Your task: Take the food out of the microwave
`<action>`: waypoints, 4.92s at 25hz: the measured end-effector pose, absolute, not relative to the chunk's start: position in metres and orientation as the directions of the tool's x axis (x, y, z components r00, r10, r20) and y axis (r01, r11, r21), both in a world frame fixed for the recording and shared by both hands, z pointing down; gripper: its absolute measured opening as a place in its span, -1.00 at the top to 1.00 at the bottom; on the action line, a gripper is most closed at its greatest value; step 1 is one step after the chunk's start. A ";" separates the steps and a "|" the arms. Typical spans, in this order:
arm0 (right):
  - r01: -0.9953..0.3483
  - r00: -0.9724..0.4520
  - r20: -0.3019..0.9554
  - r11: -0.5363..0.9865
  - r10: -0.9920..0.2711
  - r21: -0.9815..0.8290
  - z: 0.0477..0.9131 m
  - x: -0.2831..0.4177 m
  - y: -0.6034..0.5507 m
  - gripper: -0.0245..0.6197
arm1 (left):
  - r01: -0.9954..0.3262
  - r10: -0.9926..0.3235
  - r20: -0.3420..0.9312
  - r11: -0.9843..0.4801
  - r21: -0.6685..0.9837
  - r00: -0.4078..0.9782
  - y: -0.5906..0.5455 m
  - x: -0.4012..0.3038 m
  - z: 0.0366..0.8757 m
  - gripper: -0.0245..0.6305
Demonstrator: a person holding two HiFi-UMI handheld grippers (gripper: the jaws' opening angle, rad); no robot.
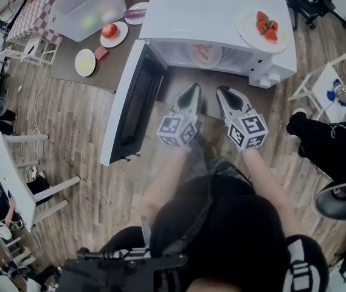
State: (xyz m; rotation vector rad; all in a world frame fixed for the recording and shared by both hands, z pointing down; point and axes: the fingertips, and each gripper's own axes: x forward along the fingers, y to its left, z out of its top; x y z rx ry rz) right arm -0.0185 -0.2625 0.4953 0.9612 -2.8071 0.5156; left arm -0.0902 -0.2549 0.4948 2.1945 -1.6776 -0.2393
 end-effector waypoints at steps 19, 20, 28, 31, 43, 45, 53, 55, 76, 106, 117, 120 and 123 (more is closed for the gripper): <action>-0.656 -0.719 0.310 0.460 -0.622 -0.599 0.534 -0.052 -0.319 0.66 | -0.873 -0.936 0.093 -0.277 0.402 0.340 -0.297 -0.117 0.503 0.92; -0.649 -0.714 0.309 0.428 -0.629 -0.628 0.536 -0.052 -0.322 0.66 | -0.872 -0.936 0.094 -0.277 0.404 0.341 -0.299 -0.117 0.505 0.92; -0.530 -0.691 0.287 0.195 -0.663 -0.826 0.547 -0.055 -0.335 0.56 | -0.865 -0.925 0.107 -0.293 0.406 0.364 -0.303 -0.116 0.511 0.92; -0.458 -0.692 0.261 0.131 -0.674 -0.879 0.548 -0.056 -0.337 0.56 | -0.867 -0.923 0.113 -0.297 0.402 0.368 -0.302 -0.117 0.511 0.92; -0.257 -0.664 0.195 -0.024 -0.722 -0.966 0.557 -0.052 -0.357 0.77 | -0.863 -0.895 0.150 -0.342 0.372 0.420 -0.296 -0.101 0.519 0.92; -0.246 -0.668 0.187 -0.024 -0.720 -0.969 0.558 -0.053 -0.358 0.77 | -0.856 -0.890 0.157 -0.344 0.385 0.428 -0.295 -0.099 0.523 0.92; -0.191 -0.660 0.166 -0.050 -0.732 -0.980 0.560 -0.052 -0.361 0.84 | -0.848 -0.881 0.167 -0.350 0.397 0.442 -0.295 -0.098 0.525 0.92; -0.182 -0.657 0.161 -0.052 -0.736 -0.982 0.558 -0.052 -0.358 0.85 | -0.838 -0.878 0.170 -0.344 0.424 0.447 -0.293 -0.099 0.526 0.91; -0.147 -0.662 0.131 -0.043 -0.738 -0.988 0.554 -0.037 -0.324 0.86 | -0.560 -0.857 0.210 -0.106 0.821 0.470 -0.295 -0.100 0.551 0.48; -0.142 -0.681 0.117 -0.026 -0.723 -0.990 0.556 -0.021 -0.298 0.87 | -0.362 -0.862 0.141 -0.053 0.931 0.487 -0.291 -0.079 0.551 0.76; -0.131 -0.695 0.109 -0.024 -0.710 -0.991 0.553 -0.022 -0.295 0.87 | -0.367 -0.873 0.137 -0.051 0.929 0.468 -0.287 -0.080 0.550 0.76; -0.129 -0.697 0.107 -0.024 -0.709 -0.991 0.552 -0.022 -0.294 0.87 | -0.370 -0.876 0.134 -0.054 0.927 0.464 -0.286 -0.080 0.549 0.76; -0.126 -0.700 0.107 -0.026 -0.706 -0.992 0.552 -0.023 -0.293 0.87 | -0.378 -0.878 0.134 -0.057 0.924 0.460 -0.285 -0.080 0.548 0.75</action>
